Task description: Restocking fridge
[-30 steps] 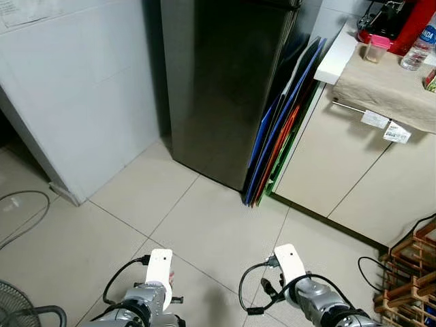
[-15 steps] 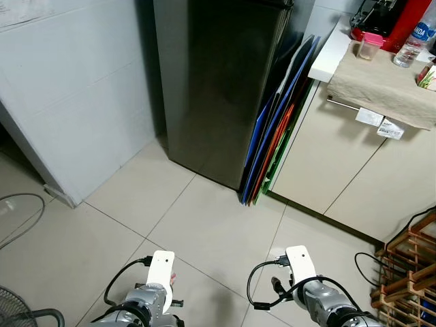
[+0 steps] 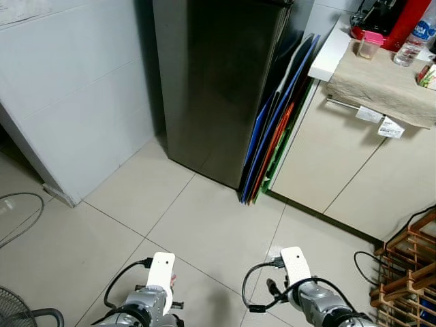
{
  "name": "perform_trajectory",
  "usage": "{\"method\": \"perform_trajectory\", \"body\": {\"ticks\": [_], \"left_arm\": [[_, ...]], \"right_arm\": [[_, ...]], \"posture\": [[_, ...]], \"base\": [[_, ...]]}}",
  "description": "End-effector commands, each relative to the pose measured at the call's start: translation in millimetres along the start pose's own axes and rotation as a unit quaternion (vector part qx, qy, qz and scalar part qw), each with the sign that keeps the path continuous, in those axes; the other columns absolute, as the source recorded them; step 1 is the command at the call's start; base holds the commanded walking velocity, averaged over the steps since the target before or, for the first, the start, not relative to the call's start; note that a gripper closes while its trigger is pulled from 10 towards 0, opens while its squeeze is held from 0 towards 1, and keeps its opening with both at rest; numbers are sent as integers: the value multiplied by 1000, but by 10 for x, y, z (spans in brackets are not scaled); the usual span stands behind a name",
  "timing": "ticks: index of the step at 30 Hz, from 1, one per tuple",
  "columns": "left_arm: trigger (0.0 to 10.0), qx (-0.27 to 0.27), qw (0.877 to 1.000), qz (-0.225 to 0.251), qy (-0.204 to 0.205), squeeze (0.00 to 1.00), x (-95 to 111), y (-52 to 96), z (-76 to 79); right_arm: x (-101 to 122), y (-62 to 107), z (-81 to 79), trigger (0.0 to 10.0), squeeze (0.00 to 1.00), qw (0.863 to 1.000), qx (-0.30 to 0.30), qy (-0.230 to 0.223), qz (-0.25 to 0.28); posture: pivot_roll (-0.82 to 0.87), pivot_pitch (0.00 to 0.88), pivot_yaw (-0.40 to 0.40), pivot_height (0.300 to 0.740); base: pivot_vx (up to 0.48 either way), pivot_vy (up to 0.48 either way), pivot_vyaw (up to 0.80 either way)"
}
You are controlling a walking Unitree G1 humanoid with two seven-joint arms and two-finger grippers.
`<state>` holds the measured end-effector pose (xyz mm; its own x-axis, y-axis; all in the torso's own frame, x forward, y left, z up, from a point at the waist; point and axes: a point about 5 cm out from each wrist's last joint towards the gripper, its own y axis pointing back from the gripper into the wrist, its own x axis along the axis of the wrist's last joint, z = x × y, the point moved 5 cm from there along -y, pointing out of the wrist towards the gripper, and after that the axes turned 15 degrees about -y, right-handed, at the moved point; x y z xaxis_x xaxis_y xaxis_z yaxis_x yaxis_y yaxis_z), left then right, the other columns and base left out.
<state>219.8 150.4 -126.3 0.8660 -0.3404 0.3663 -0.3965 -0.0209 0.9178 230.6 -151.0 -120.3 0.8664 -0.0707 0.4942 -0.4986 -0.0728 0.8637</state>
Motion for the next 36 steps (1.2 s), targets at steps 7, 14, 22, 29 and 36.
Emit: {"method": "perform_trajectory", "body": {"ticks": [7, 14, 22, 29, 36], "left_arm": [[10000, -5, 1000, -2, -10, 0, -29, -2, 24], [10000, -5, 1000, 0, -16, 0, -20, -2, 15], [10000, -6, 1000, 2, -24, 0, -15, -2, 12], [10000, -7, 999, 2, -53, 0, -2, -1, 26], [10000, -11, 998, 7, -53, 0, 23, 0, 57]], "right_arm": [[-70, 11, 84, 10000, 145, 1000, -5, -3, -11], [-114, 20, 138, 10000, 141, 1000, -11, 2, -15], [-53, 12, 86, 10000, 145, 1000, -3, -6, -10], [-42, 9, 75, 10000, 145, 1000, -4, -10, -8], [-48, 13, 112, 10000, 145, 1000, -12, -9, -8]], "posture": [[-50, 7, -45, 740], [-48, 0, -43, 740], [-55, 0, -38, 740], [-56, 0, -33, 740], [-56, 0, -30, 740]], "base": [[0, 0, 0], [0, 0, 0], [0, 0, 0], [0, 0, 0], [0, 0, 0]]}}
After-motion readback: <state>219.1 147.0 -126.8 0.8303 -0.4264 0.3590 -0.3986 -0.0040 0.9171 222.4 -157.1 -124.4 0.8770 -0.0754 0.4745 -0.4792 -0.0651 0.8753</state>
